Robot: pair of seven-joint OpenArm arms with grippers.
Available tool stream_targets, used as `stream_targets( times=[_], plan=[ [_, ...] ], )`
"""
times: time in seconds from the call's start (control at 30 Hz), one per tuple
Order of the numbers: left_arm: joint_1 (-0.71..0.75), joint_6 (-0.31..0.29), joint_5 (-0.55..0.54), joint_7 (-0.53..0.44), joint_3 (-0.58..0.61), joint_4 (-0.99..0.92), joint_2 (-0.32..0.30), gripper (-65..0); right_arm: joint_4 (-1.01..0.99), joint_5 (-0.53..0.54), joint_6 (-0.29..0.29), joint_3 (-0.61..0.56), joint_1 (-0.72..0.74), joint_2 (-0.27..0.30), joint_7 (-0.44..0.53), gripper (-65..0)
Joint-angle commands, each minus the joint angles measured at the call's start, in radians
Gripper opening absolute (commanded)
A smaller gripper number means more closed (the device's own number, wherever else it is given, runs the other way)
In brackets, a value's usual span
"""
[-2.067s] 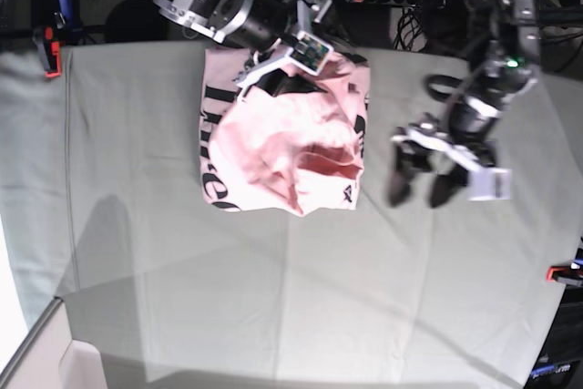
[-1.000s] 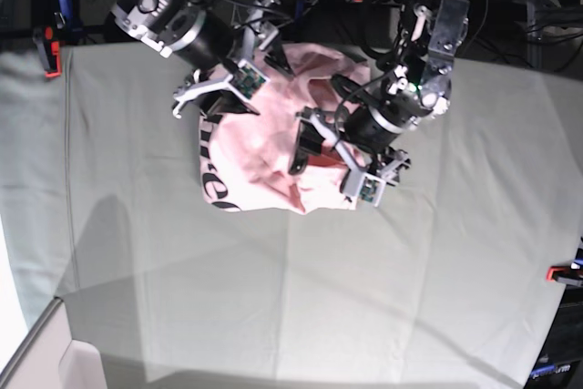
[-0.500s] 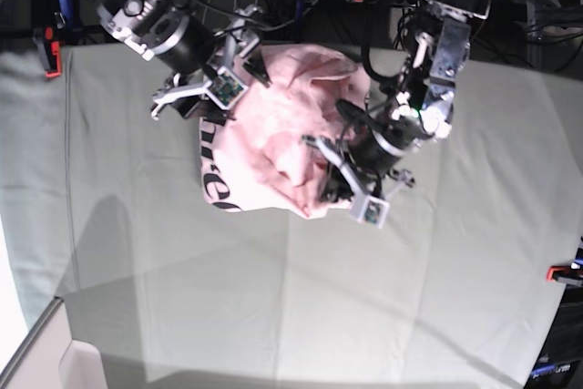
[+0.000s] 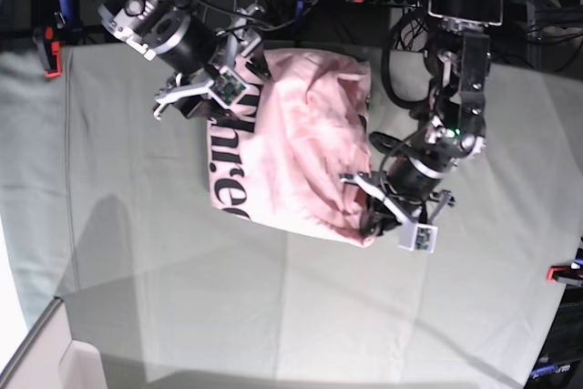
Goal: Layout the t-shirt on the table in an organized manner, then fold the t-shirt properly
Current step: 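Pull the bundle edges apart with both grippers to flatten the fold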
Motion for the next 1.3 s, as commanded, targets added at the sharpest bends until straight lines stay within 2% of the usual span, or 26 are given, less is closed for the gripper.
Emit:
stream_targets(
  times=[0.0,0.2,0.27,0.33,0.5,0.67,0.93,1.27],
  plan=[
    [-0.019,-0.005,-0.005,-0.028,-0.006,-0.001,-0.004,-53.8,0.015,0.018,0.003,-0.002,0.0,0.0,0.024,-26.2],
    [-0.008,-0.005,-0.005,-0.028,-0.004,-0.012,-0.004,-30.8,0.015,0.018,0.003,-0.002,0.0,-0.001,0.024,-26.2],
    [0.004,-0.005,-0.019,-0.028,-0.012,-0.004,-0.004,-25.7,0.015,0.018,0.003,-0.002,0.0,-0.001,0.024,-26.2],
    [0.012,-0.005,-0.081,-0.028,-0.053,0.019,-0.01,-22.8,0.015,0.018,0.003,-0.002,0.0,-0.001,0.024,-26.2],
    [0.071,-0.002,-0.277,-0.023,-0.155,0.134,-0.024,-22.3,0.015,0.018,0.003,-0.001,0.003,-0.001,0.024,-26.2],
    [0.208,-0.003,-0.369,0.066,-0.145,0.234,-0.041,-22.3,0.015,0.018,0.003,0.048,0.031,-0.012,0.025,-26.2],
    [0.389,-0.006,-0.381,0.067,-0.13,0.247,-0.038,-22.3,0.015,0.018,0.003,0.168,0.082,-0.084,0.025,-26.2],
    [0.406,-0.006,-0.372,0.067,0.068,0.246,-0.055,-22.3,0.014,0.018,0.003,0.182,0.094,-0.126,0.025,-26.2]
  ],
)
